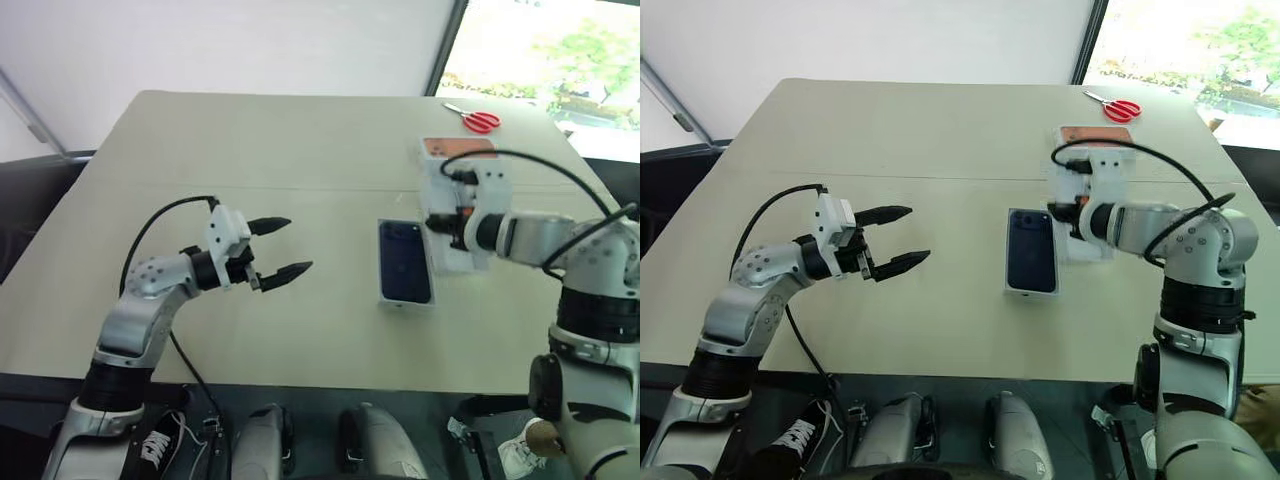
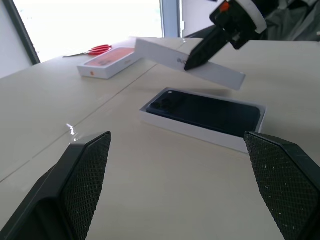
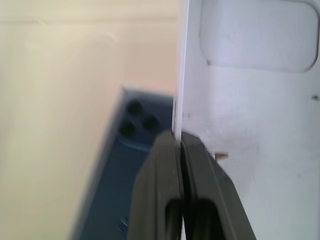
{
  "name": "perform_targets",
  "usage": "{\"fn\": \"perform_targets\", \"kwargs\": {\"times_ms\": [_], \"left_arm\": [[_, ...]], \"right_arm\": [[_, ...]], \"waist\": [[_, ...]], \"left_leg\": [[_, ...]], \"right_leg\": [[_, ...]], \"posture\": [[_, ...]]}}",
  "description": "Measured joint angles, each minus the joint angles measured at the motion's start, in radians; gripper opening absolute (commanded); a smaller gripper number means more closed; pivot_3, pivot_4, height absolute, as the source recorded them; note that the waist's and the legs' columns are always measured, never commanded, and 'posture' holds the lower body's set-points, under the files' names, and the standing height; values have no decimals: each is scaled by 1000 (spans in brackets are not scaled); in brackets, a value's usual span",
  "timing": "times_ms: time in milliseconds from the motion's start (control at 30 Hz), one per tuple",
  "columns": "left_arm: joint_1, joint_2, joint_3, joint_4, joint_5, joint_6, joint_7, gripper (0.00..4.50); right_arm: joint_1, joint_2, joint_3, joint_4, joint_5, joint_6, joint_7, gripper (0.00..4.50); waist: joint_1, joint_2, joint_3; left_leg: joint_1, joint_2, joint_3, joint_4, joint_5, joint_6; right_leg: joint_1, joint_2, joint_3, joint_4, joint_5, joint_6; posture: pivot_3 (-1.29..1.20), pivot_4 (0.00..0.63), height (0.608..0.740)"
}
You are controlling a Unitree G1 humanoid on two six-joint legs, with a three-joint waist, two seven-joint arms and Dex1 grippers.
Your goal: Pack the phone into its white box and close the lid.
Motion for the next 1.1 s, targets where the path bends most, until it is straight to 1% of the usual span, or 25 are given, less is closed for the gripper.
{"fn": "perform_targets", "kwargs": {"times_ms": [100, 200, 267, 300, 367, 433, 533, 600, 733, 800, 833, 867, 900, 933, 1000, 1033, 1067, 1100], "left_arm": [[-23, -5, 3, 11, -3, 28, 12, 4500], [-38, -18, 4, 14, -4, 46, 22, 4500], [-45, -34, 4, 27, -2, 53, 41, 4500], [-54, -46, 3, 28, -2, 55, 50, 4500], [-64, -58, 3, 28, -2, 55, 60, 4500], [-67, -69, 5, 29, -3, 61, 79, 4500], [-67, -80, 7, 39, -1, 64, 103, 4500], [-69, -86, 6, 40, 1, 64, 112, 4500], [-75, -106, 6, 40, -2, 78, 134, 4500], [-75, -121, 6, 52, -2, 93, 146, 3945], [-76, -132, 5, 63, -1, 94, 152, 3755], [-79, -148, 2, 79, 1, 93, 161, 3319], [-80, -160, -5, 93, 3, 93, 169, 2699], [-81, -165, -6, 102, 0, 99, 170, 2359], [-87, -180, -5, 119, -1, 114, 173, 1254], [-97, -200, -6, 142, 1, 112, 178, 909], [-109, -228, -8, 172, 8, 105, 189, 417], [-120, -246, -17, 205, 23, 92, 197, 34]], "right_arm": [[-111, 160, -199, 109, 141, -42, -35, 33], [-135, 240, -273, 123, 285, -46, -62, 33], [-119, 333, -304, 125, 410, -68, -137, 33], [-99, 378, -301, 125, 473, -83, -178, 33], [-60, 416, -279, 120, 554, -100, -228, 33], [26, 443, -233, 96, 636, -115, -267, 33], [150, 447, -142, 70, 765, -145, -316, 33], [175, 440, -101, 58, 815, -170, -332, 33], [231, 363, -31, 62, 823, -206, -319, 33], [263, 331, -3, 74, 821, -212, -295, 0], [263, 329, 5, 78, 821, -217, -288, 0], [263, 326, 14, 79, 822, -223, -280, 0], [262, 321, 25, 79, 822, -233, -270, 0], [262, 316, 34, 79, 822, -239, -261, 0], [263, 303, 44, 83, 821, -250, -247, 0], [263, 295, 47, 87, 819, -254, -235, 0], [263, 287, 53, 94, 816, -256, -218, 0], [263, 281, 60, 102, 812, -257, -204, 0]], "waist": [[-5, 0, 0], [-2, 0, 0], [-4, 0, 0], [-5, 0, 0], [-6, 0, 0], [-2, 0, 0], [-6, 1, 0], [-11, 1, 0], [-7, 1, 0], [-6, 1, 0], [-7, 1, 0], [-7, 1, 0], [-8, 1, 0], [-7, 1, 0], [-6, 1, 0], [-5, 1, 0], [-1, 1, 0], [-1, 1, 0]], "left_leg": [[0, 1, 0, 0, 0, 0], [1, 1, 0, -1, 0, 0], [0, 1, 0, -1, 0, 0], [0, 1, 0, -1, 0, 0], [1, 0, 0, -1, 0, 0], [1, 0, 0, -2, 0, 0], [0, 0, 0, -1, 0, 0], [1, 0, 0, -1, 0, 0], [1, 0, 0, -1, 0, 0], [1, 0, 0, -1, 0, 0], [1, 0, 1, -1, 0, 0], [1, 0, 1, -1, 0, 0], [1, 0, 1, -1, 0, 0], [1, 0, 0, -1, 0, 0], [1, 0, 0, -1, 0, 0], [1, 0, 0, -1, 0, 0], [1, 0, 0, -1, 0, 0], [1, 0, 0, 0, 0, 0]], "right_leg": [[0, 0, 0, 1, 0, 0], [0, 0, 0, 1, 0, 0], [0, 0, 0, 1, 0, 0], [0, -1, 0, 1, 1, 0], [0, -1, 0, 0, 1, 0], [0, -1, 0, 0, 1, 0], [0, -1, 0, 0, 1, 0], [0, -1, 0, 1, 1, 0], [1, -1, 0, 0, 0, 0], [1, -1, 0, 0, 0, 0], [1, -1, 0, 0, 0, 0], [1, -1, 0, 0, 0, 0], [1, -1, 0, 0, 0, 0], [1, -1, 0, 0, 0, 0], [1, -1, 0, 0, 0, 0], [1, -1, 0, 0, 0, 0], [1, -1, 0, 0, 0, 0], [1, -1, 0, 0, 0, 0]], "posture": [[0, 150, 740], [0, 150, 740], [0, 150, 740], [0, 150, 740], [0, 150, 740], [0, 150, 740], [0, 150, 740], [0, 150, 740], [0, 150, 740], [0, 150, 740], [0, 150, 740], [0, 150, 740], [0, 150, 740], [0, 150, 740], [0, 150, 740], [0, 150, 740], [0, 150, 740], [0, 150, 740]]}}
